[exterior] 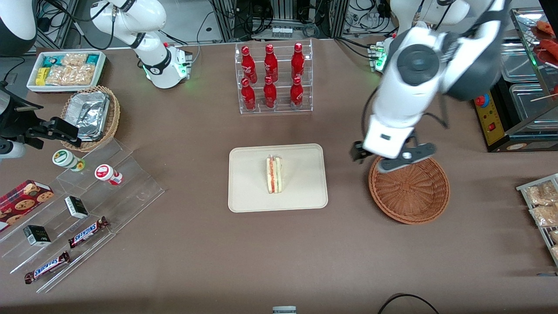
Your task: Place sandwich from basket to tray
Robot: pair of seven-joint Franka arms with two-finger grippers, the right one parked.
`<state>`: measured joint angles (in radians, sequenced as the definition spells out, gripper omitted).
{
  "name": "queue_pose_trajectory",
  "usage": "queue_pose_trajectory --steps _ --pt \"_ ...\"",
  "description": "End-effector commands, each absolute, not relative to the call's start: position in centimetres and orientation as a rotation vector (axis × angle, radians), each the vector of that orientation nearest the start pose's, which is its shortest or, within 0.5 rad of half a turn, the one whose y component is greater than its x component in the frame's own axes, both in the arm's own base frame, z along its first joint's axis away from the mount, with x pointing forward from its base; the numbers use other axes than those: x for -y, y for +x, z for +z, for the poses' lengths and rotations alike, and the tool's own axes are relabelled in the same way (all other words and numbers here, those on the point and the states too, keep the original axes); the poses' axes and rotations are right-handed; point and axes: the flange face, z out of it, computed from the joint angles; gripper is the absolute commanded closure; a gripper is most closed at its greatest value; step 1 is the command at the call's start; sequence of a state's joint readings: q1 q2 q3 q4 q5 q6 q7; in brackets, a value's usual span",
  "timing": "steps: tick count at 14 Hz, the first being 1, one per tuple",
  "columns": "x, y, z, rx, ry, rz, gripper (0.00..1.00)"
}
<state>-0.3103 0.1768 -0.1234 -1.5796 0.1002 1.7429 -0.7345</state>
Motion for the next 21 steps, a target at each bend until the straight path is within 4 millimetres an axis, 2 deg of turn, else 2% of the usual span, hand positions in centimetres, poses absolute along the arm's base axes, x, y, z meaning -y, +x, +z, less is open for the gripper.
queue_pose_trajectory --steps 1,2,8,10,13,15,21 --pt "19.7 55.4 55.2 0.337 -3.067 0.008 0.00" --pt "17.7 55.3 55.9 0.305 -3.073 0.000 0.00" --pt "8.7 54.2 57.7 0.083 -3.121 0.075 0.00" --pt "6.6 53.8 58.6 0.014 -3.141 0.081 0.00" --pt "3.2 52.4 60.1 0.008 -3.142 0.095 0.00" --pt "2.2 52.2 60.3 -0.011 -3.145 0.092 0.00" --pt "2.4 52.4 61.5 -0.026 -3.139 0.079 0.00"
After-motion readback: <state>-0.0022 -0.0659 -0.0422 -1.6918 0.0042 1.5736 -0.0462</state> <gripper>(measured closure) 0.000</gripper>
